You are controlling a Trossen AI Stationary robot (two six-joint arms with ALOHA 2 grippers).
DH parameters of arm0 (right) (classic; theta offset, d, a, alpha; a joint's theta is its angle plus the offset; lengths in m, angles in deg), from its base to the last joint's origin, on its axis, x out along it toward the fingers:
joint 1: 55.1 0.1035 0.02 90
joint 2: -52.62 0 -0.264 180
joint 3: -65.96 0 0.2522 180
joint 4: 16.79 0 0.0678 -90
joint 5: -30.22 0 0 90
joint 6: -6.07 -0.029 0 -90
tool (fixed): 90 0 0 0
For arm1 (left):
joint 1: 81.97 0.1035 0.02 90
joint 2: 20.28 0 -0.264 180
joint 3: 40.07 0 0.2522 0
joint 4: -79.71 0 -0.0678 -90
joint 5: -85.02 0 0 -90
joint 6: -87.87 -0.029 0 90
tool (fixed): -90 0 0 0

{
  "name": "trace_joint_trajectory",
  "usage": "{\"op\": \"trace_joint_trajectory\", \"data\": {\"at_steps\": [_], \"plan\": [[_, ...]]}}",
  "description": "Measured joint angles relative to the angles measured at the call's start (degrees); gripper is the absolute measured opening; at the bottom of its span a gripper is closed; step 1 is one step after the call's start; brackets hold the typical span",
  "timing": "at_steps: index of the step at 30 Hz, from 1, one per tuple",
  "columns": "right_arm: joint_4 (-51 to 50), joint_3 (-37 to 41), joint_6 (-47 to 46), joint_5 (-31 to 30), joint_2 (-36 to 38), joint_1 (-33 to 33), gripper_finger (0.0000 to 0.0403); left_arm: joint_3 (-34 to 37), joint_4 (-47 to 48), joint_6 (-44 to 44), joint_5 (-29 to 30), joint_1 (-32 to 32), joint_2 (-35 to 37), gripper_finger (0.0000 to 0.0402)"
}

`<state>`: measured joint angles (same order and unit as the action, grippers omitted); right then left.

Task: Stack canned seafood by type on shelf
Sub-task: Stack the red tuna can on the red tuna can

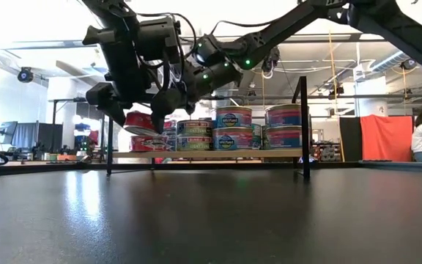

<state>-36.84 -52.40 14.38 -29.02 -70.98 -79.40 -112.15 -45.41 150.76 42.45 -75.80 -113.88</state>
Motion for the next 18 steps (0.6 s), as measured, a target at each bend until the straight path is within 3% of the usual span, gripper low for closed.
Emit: {"op": "trace_joint_trajectory", "data": {"at_steps": [12, 18], "plan": [[0.2, 0.0, -1.2, 6.7, -1.1, 0.4, 0.0012, 0.0, -0.9, -1.2, 1.0, 0.0, 0.0, 0.04], [0.9, 0.0, -1.7, 7.3, -1.6, 0.8, 0.0012, 0.0, -1.1, -1.3, 1.1, 0.0, 0.0, 0.04]]}}
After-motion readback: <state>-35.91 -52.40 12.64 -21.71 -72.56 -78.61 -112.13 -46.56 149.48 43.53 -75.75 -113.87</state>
